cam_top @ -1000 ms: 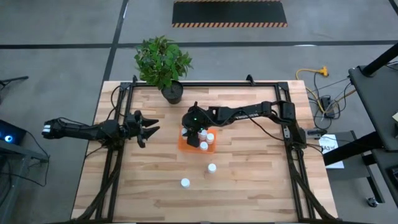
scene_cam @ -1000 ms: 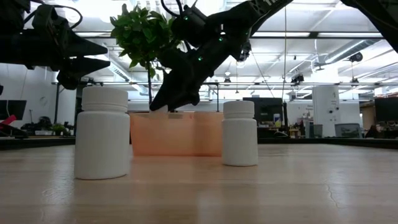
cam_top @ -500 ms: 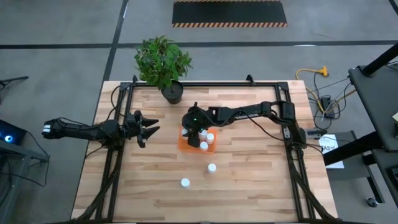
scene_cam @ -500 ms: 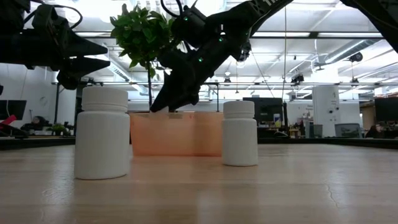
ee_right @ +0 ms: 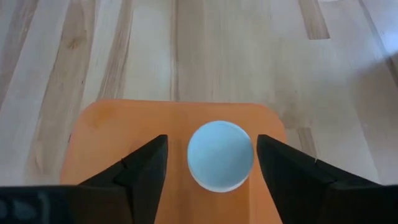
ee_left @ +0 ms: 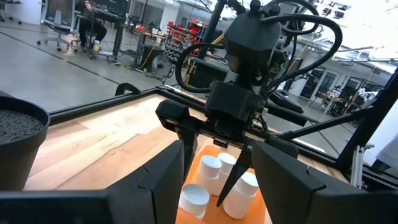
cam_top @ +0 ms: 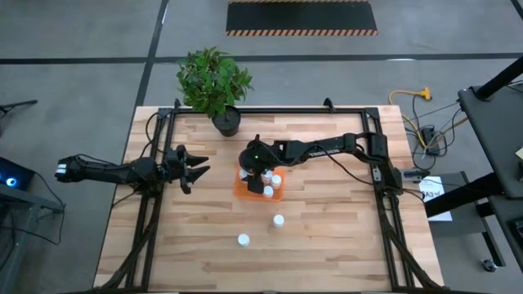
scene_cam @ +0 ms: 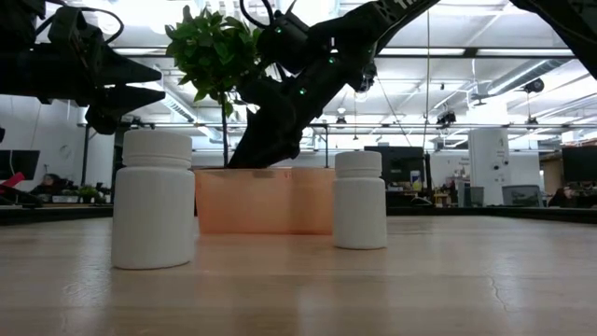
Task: Pick and place pill bottles into a basket
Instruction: Put the white pill bottle into the orange container
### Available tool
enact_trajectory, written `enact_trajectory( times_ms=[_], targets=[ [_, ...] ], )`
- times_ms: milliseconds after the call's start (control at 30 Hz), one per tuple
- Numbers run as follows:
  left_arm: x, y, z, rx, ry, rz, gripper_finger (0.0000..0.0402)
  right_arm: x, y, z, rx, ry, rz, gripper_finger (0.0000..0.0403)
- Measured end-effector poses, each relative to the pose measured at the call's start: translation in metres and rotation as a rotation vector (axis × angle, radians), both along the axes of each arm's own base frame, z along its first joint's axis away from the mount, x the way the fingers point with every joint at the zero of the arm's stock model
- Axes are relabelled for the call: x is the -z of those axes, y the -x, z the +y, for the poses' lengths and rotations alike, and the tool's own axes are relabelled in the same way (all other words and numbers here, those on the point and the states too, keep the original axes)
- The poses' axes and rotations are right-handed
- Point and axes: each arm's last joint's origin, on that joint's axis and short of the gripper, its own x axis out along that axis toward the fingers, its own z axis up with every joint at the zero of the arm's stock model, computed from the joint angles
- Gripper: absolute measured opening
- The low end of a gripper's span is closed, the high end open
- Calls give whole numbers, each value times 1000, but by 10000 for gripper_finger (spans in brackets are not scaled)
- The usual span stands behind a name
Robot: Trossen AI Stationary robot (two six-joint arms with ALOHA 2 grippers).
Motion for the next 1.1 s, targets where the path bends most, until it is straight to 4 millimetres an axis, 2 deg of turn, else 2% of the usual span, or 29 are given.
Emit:
enact_trajectory(
  times_ms=[267, 433, 633, 733, 967, 1100],
  targets=[
    [0, 0, 0, 0, 0, 0, 173, -21, 6, 1, -9, 2, -27, 230],
    [0, 0, 0, 0, 0, 0, 173, -37, 13, 11, -124, -1, -38, 240],
    [0, 0, 0, 0, 0, 0, 173, -53, 22, 46, -316, 22, -38, 264],
    [0, 0, 0, 0, 0, 0, 173, -55, 24, 67, -387, 42, -40, 275],
    [0, 0, 0, 0, 0, 0, 173, -58, 27, 112, -470, 76, -60, 285],
    [0, 0, 0, 0, 0, 0, 173, -59, 28, 129, -495, 91, -82, 280]
  ],
)
